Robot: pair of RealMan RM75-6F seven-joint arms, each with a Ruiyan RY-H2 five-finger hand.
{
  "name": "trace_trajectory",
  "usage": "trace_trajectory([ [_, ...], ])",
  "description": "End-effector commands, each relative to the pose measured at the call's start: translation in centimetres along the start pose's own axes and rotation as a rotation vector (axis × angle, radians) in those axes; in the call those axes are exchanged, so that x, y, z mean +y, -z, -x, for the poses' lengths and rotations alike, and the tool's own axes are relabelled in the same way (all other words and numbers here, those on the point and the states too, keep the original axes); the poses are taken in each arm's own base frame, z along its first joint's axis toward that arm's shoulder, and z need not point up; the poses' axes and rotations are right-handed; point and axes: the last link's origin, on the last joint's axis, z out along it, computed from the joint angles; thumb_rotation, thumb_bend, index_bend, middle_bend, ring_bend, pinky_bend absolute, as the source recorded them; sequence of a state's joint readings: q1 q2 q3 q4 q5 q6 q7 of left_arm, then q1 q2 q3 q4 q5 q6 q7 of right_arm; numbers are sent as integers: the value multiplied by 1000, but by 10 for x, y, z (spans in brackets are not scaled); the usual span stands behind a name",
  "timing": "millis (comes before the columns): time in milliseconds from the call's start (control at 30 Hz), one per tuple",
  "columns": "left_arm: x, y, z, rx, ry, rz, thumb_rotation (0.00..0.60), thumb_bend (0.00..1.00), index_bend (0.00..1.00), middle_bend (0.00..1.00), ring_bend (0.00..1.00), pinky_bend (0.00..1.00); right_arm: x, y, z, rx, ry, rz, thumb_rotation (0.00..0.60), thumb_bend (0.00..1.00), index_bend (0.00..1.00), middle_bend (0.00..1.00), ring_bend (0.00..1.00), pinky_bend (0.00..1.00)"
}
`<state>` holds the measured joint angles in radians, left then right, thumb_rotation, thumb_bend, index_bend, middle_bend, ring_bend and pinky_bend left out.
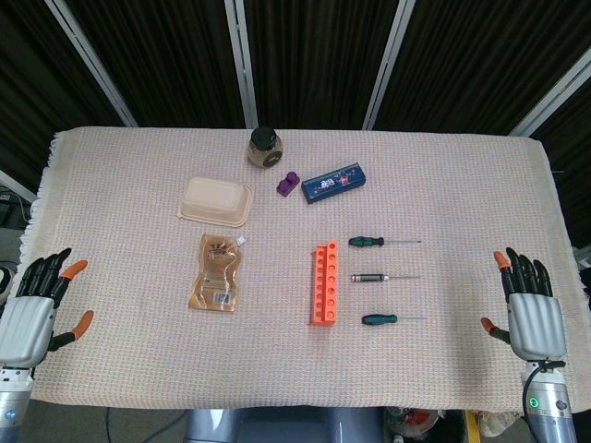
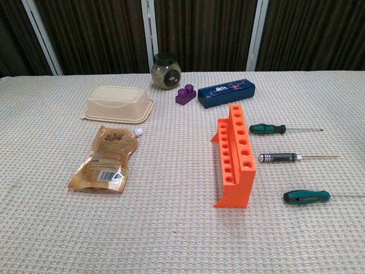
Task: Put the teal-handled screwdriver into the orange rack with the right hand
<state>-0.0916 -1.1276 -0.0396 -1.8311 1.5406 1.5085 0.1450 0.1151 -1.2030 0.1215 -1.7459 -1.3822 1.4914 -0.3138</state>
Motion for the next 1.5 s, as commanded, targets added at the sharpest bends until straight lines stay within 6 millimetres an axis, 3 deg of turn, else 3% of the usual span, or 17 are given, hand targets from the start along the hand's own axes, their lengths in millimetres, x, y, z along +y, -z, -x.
trace_trajectory([
  [33, 1, -2, 2, -4, 1, 3, 600, 317, 155, 0, 0, 0, -1, -1, 1, -3, -1, -1, 600, 0, 0, 0, 0, 0],
  [533, 1, -3, -1, -1, 13, 15, 600, 317, 158, 6, 0, 0, -7, 0, 2, 0, -18, -33, 600, 0, 14, 15, 0, 0],
  [867, 2, -1, -8, 17, 20, 37, 600, 318, 171, 10, 0, 0, -10, 2, 0, 1, -37, -62, 600, 55, 130, 42, 0, 0],
  [1200, -1, -1, -10, 19, 21, 38, 600, 318, 189, 13, 0, 0, -40, -10, 7, -64, -14, -214, 600, 106, 340, 112, 0, 0],
  [1500, -1, -9, -14, 23, 4, 53, 600, 318, 196, 15, 0, 0, -81, -26, 27, -176, -13, -323, 600, 106, 391, 129, 0, 0],
])
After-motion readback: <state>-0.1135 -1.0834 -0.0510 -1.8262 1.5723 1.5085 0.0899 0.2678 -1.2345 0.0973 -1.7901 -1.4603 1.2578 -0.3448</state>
